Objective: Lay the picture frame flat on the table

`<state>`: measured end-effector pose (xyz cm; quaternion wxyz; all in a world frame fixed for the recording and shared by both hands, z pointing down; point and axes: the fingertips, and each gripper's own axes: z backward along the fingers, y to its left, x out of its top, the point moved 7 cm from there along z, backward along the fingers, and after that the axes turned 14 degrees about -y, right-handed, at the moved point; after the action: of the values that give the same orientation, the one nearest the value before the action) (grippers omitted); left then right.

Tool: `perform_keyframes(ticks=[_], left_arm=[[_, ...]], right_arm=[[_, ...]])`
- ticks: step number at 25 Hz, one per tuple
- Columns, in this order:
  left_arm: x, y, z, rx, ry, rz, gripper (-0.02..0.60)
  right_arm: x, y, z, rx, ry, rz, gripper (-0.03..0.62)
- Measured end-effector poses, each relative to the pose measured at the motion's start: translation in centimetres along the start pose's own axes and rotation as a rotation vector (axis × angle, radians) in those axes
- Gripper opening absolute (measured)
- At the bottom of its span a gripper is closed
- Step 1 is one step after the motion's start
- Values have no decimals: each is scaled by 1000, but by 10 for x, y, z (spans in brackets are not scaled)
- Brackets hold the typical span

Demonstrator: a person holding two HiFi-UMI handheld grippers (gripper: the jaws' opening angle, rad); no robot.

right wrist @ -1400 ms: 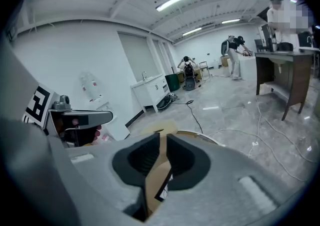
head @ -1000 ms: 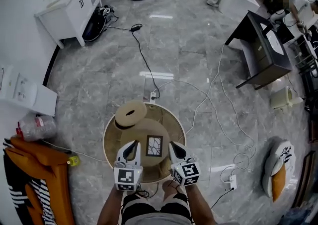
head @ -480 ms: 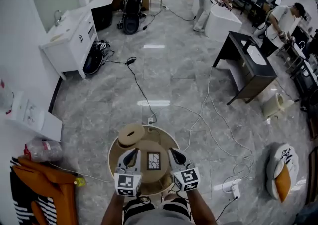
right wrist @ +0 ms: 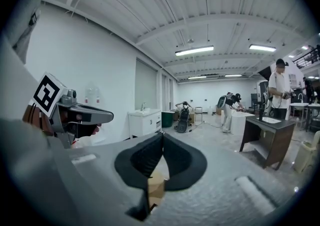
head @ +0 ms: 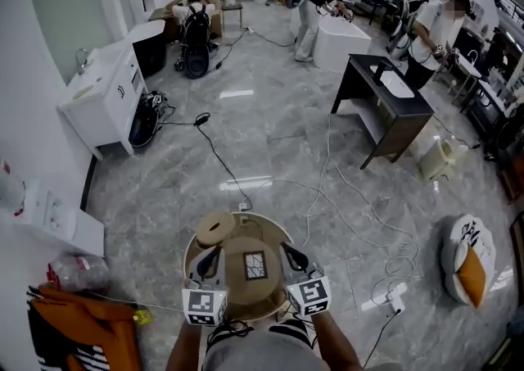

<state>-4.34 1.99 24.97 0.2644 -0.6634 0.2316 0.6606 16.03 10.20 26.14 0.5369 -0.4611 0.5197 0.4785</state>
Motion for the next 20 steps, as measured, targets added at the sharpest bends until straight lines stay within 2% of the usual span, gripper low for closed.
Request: perform_keyframes(ticks=[10, 13, 20], left_arm=[[-1, 0, 44, -78, 18, -22, 28], [3, 3, 50, -99, 16, -41, 28], [10, 7, 50, -97, -1, -45, 28]], right_arm=[[6, 27, 45, -102, -37, -26, 0], [8, 37, 48, -114, -55, -18, 0], [14, 40, 44, -113, -68, -20, -2]])
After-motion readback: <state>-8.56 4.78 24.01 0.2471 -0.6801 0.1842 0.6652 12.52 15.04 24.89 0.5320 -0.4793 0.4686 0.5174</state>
